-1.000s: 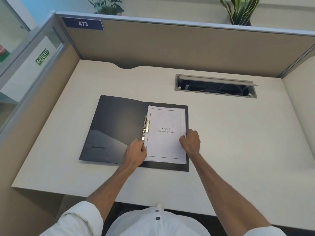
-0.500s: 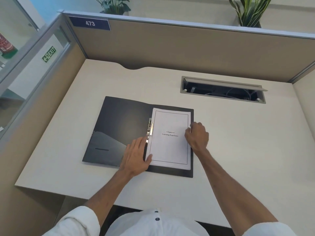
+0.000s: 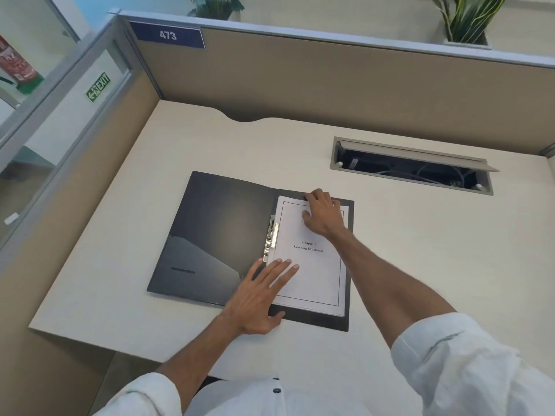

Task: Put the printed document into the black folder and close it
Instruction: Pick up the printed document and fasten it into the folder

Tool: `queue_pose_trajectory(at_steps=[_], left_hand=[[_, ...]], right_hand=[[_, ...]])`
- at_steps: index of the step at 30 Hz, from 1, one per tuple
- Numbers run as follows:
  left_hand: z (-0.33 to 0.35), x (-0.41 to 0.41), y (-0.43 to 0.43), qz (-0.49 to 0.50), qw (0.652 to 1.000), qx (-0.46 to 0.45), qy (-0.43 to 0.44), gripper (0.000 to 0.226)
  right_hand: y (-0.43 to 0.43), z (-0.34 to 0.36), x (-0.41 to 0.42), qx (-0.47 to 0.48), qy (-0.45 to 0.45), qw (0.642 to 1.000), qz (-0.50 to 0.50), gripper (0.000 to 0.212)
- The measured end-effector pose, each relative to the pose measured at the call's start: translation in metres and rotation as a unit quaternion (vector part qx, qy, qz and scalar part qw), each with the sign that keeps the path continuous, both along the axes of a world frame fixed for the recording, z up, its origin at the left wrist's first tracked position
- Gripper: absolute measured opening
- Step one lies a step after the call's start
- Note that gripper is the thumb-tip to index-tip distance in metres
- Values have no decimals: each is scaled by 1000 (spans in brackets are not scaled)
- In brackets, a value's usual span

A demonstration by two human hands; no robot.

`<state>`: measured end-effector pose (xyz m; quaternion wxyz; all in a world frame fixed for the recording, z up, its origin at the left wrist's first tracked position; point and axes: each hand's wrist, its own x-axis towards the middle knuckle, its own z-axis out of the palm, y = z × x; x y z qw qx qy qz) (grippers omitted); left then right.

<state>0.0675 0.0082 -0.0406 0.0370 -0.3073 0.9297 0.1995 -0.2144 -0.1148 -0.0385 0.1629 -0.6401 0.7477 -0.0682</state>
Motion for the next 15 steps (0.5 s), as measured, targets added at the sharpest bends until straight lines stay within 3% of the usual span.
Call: queue_pose_trajectory(at_steps=[9, 15], left_hand=[[-6, 1, -8, 19, 1000, 0, 3, 107], [-12, 1, -10, 16, 1000, 12, -2, 105]], right_hand=[[-6, -7, 0, -18, -10, 1000, -2, 30], [-5, -5, 3, -22, -11, 1000, -1, 31]])
